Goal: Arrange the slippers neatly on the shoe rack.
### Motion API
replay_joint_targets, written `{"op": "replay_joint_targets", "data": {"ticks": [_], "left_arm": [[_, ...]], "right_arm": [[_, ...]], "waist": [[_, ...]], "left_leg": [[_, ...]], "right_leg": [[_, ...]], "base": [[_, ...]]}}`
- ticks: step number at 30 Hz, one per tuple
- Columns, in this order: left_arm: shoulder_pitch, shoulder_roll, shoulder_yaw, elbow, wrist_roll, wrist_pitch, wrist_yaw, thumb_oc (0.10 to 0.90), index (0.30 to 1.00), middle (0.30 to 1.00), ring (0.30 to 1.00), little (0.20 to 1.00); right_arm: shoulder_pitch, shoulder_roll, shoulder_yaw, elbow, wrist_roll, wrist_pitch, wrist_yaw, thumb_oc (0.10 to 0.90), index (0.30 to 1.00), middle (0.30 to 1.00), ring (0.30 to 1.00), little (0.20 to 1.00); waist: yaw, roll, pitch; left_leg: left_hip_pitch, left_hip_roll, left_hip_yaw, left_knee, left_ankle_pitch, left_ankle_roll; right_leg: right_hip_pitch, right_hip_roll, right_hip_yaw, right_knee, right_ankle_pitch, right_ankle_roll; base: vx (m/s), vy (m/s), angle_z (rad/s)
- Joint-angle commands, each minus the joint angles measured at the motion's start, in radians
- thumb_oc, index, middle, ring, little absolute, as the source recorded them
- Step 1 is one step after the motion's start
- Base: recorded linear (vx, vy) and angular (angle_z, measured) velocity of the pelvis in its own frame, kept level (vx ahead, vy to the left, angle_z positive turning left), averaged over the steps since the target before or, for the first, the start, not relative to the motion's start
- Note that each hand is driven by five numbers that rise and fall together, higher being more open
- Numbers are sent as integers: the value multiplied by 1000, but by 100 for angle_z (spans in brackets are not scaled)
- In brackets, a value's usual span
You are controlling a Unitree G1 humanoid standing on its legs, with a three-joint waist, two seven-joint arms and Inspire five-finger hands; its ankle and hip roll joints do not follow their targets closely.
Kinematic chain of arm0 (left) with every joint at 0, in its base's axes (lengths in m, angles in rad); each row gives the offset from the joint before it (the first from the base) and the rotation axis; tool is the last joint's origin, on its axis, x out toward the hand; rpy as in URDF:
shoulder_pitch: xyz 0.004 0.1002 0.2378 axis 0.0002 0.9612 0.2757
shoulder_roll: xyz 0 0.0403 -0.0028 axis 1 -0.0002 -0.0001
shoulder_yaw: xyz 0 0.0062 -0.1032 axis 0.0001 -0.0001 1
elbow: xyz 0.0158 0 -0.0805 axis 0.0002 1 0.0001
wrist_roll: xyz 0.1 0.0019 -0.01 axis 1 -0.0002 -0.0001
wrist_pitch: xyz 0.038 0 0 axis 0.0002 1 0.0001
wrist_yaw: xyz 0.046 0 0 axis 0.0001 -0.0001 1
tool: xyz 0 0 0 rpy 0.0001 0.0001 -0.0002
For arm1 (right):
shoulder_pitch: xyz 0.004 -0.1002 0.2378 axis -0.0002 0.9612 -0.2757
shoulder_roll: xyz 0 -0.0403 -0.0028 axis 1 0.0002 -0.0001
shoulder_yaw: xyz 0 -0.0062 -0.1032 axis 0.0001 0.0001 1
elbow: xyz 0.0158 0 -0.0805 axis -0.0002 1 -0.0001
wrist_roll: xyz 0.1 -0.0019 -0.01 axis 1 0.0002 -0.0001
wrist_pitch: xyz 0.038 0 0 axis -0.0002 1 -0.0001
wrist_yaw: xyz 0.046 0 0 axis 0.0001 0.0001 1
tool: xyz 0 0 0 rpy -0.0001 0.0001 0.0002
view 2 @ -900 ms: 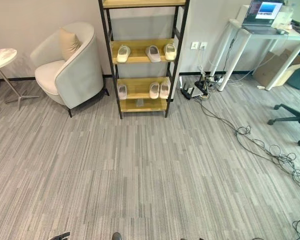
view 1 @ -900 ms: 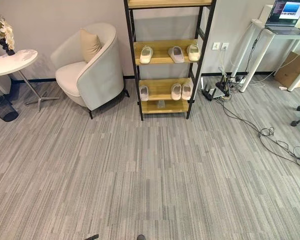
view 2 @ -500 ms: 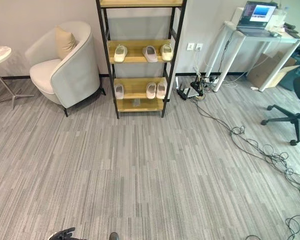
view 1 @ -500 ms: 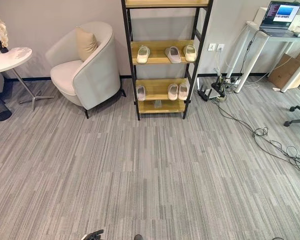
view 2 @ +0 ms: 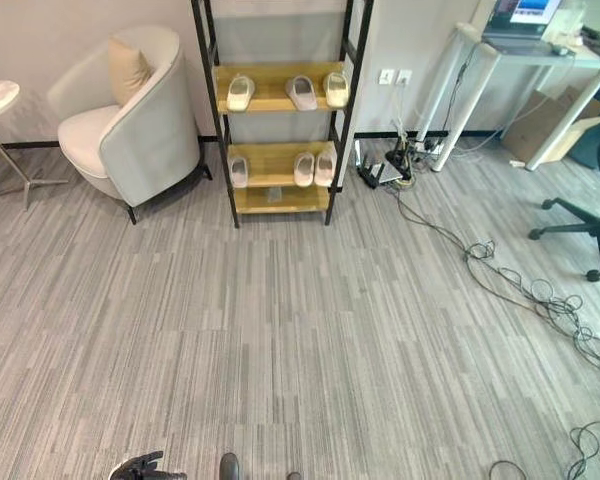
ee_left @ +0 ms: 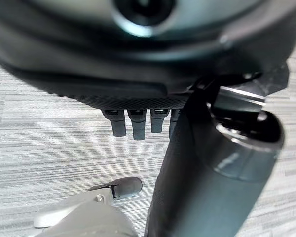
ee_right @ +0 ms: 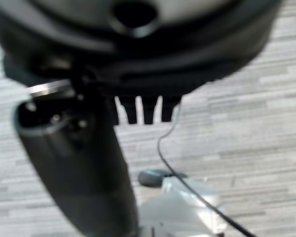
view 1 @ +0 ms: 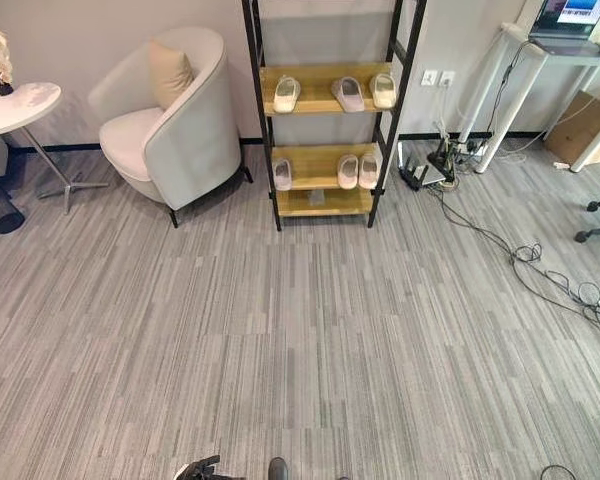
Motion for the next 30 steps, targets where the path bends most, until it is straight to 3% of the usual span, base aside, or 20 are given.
{"op": "replay_joint_targets", "data": {"ticks": [1,4,5,7,8,10,13,14,16,17,18,19,20,22,24,25,26,27,29,30], "left_arm": [[-65,-12,-91,-37,49,-18,11,800,900,900,900,900],[-73,-15,-117,-56,53,-21,14,800,900,900,900,900],[-55,-29,-129,-53,80,-18,9,800,900,900,900,900],[-25,-35,-131,-32,110,-13,8,800,900,900,900,900],[-24,-35,-131,-31,111,-13,8,800,900,900,900,900],[1,-36,-120,15,133,-4,13,800,900,900,900,900],[33,-37,-82,41,134,3,15,800,900,900,900,900],[40,-22,-68,38,141,2,24,800,900,900,900,900],[31,-9,-69,40,154,6,28,800,900,900,900,900],[11,11,-79,18,164,-2,33,800,900,900,900,900],[11,10,-79,18,164,-2,33,800,900,900,900,900],[1,19,-73,1,150,0,31,800,900,900,900,900],[-12,24,-66,-13,133,-1,37,800,900,900,900,900],[-34,31,-52,-33,87,-6,53,800,900,900,900,900],[-50,27,-42,-48,42,-13,56,800,900,900,900,900],[-54,18,-45,-52,37,-16,54,800,900,900,900,900],[-64,2,-67,-49,66,-20,57,800,900,900,900,900],[-63,1,-67,-49,67,-21,58,800,900,900,900,900],[-64,-17,-112,-23,140,-22,60,800,900,900,900,900],[-63,-18,-113,-22,140,-22,60,800,900,900,900,900]], "right_arm": [[-3,-52,-9,-6,6,4,-12,800,900,900,900,900],[2,-62,1,4,-11,11,-20,800,900,900,900,900],[5,-59,14,12,-40,15,-29,800,900,900,900,900],[11,-61,20,8,-48,11,-30,800,900,900,900,900],[12,-61,20,8,-48,11,-30,800,900,900,900,900],[-1,-68,32,-5,-55,1,-39,800,900,900,900,900],[-18,-56,43,-14,-66,-2,-40,800,900,900,900,900],[-17,-41,48,-28,-78,-1,-39,800,900,900,900,900],[-35,-31,48,-36,-77,-1,-41,800,900,900,900,900],[-57,-15,51,-63,-66,-4,-40,800,900,900,900,900],[-57,-15,51,-63,-66,-4,-40,800,900,900,900,900],[-63,-10,47,-82,-62,-5,-38,800,900,900,900,900],[-74,-8,50,-99,-57,-5,-37,800,900,900,900,900],[-90,-2,47,-131,-49,-8,-41,800,900,900,900,900],[-91,3,39,-139,-48,-13,-43,800,900,900,900,900],[-86,6,38,-133,-50,-14,-46,800,900,900,900,900],[-73,12,31,-115,-50,-12,-51,800,900,900,900,900],[-72,11,32,-115,-50,-12,-51,800,900,900,900,900],[-39,7,11,-82,-37,-5,-49,800,900,900,900,900],[-37,6,11,-82,-37,-5,-49,800,900,900,900,900]], "waist": [[5,-54,94],[12,-58,115],[31,-51,112],[55,-34,103],[56,-37,104],[101,-45,93],[131,-63,62],[148,-78,43],[152,-98,37],[149,-127,41],[151,-124,40],[139,-126,49],[125,-111,58],[96,-73,74],[65,-26,90],[44,-14,96],[2,1,98],[-3,2,103],[-65,-17,93],[-67,-10,97]], "left_leg": [[-124,72,62,487,-48,-80],[-218,77,81,565,-37,-72],[-269,61,120,448,-63,-47],[-277,55,121,282,-20,-40],[-269,51,123,273,-17,-40],[-329,31,82,44,19,-42],[-330,26,70,9,40,-29],[-359,10,63,82,79,-12],[-372,1,71,119,66,-1],[-348,-23,93,188,3,28],[-351,-19,94,188,4,28],[-327,-27,98,204,-32,44],[-293,-25,95,206,-54,57],[-186,-25,85,179,-96,85],[-64,-32,55,131,-128,95],[-12,-41,37,115,-146,93],[71,-54,11,90,-181,85],[80,-54,6,88,-184,84],[184,-87,-37,70,-257,63],[193,-79,-40,69,-263,62]], "right_leg": [[0,-74,41,76,-88,54],[17,-73,36,70,-106,46],[63,-61,43,35,-126,56],[94,-42,57,15,-141,65],[97,-46,58,13,-141,66],[155,-35,97,-10,-172,80],[183,-30,153,-10,-194,91],[182,-44,167,22,-196,95],[169,-59,169,78,-185,111],[102,-89,166,274,-77,182],[99,-86,168,273,-75,181],[53,-109,152,383,20,230],[-4,-122,130,506,98,247],[-91,-143,81,684,194,237],[-194,-132,39,739,137,207],[-241,-131,18,714,100,199],[-334,-120,-7,596,48,180],[-325,-122,-11,599,40,180],[-396,-130,19,311,45,177],[-381,-123,12,302,45,177]], "base": [[111,-222,33],[204,-140,32],[377,15,6],[414,50,-6],[343,61,-26],[488,59,-24],[646,151,-85],[576,177,-126],[561,194,-81],[330,140,-44],[474,216,-42],[270,160,-30],[443,264,-7],[556,295,40],[692,211,38],[967,126,42],[736,60,51],[913,-32,87],[697,-106,127],[679,-160,144]]}}
